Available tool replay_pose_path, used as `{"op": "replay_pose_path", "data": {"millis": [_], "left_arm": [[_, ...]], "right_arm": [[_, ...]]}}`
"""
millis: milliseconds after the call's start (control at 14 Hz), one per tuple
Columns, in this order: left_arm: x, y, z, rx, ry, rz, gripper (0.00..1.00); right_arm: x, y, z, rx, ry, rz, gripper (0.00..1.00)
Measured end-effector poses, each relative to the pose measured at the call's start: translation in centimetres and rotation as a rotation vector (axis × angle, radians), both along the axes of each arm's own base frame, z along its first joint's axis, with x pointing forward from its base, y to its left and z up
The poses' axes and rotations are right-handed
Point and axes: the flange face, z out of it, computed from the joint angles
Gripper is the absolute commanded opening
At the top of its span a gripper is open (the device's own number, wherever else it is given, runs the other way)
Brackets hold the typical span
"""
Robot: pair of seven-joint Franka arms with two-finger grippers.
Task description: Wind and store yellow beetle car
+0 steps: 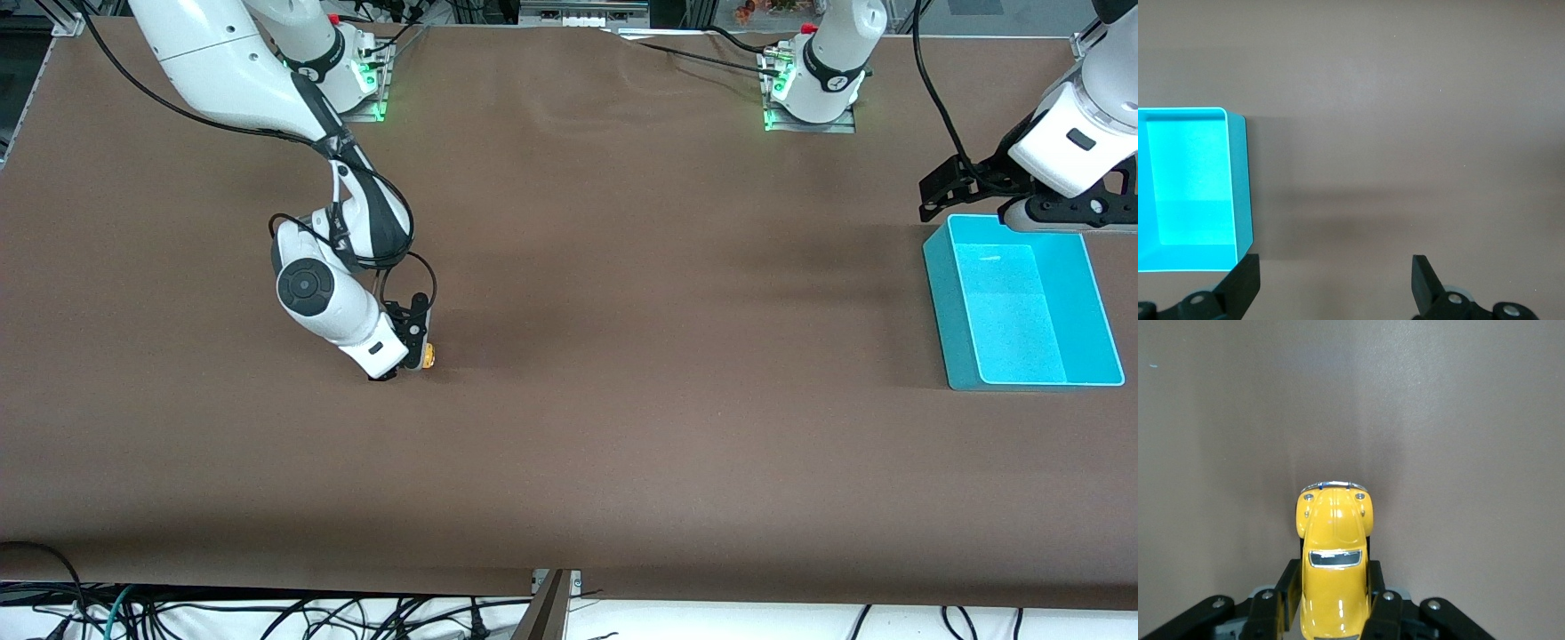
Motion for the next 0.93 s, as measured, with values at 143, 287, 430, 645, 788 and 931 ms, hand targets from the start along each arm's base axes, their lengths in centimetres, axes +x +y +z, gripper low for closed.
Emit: {"op": "replay_pose_path", "data": {"millis": [143, 287, 430, 645, 788, 931], "left_arm": [[0.0, 0.2, 0.0, 0.0, 0.002, 0.003, 1.0], [0.0, 0.3, 0.0, 0.0, 0.003, 0.006, 1.0], [0.0, 0.4, -0.1, 0.0, 0.004, 0.007, 1.0], [0.1, 0.5, -0.1, 0.0, 0.004, 0.008, 1.0], [0.1, 0.5, -0.1, 0.0, 0.004, 0.009, 1.0], [0.1, 0.5, -0.1, 0.0, 0.004, 0.009, 1.0]], "right_arm": [[-0.2, -2.7, -0.8, -0.014, -0.04, 0.073, 0.41], [-0.1, -6.2, -0.7, -0.035, -0.055, 0.093, 0.41], [0.0, -7.1, -0.7, -0.039, -0.059, 0.099, 0.41], [0.0, -7.2, -0.7, -0.041, -0.059, 0.103, 0.42], [0.1, -7.9, -0.7, -0.046, -0.059, 0.106, 0.42], [0.3, -9.0, -0.7, -0.05, -0.058, 0.109, 0.42]]}}
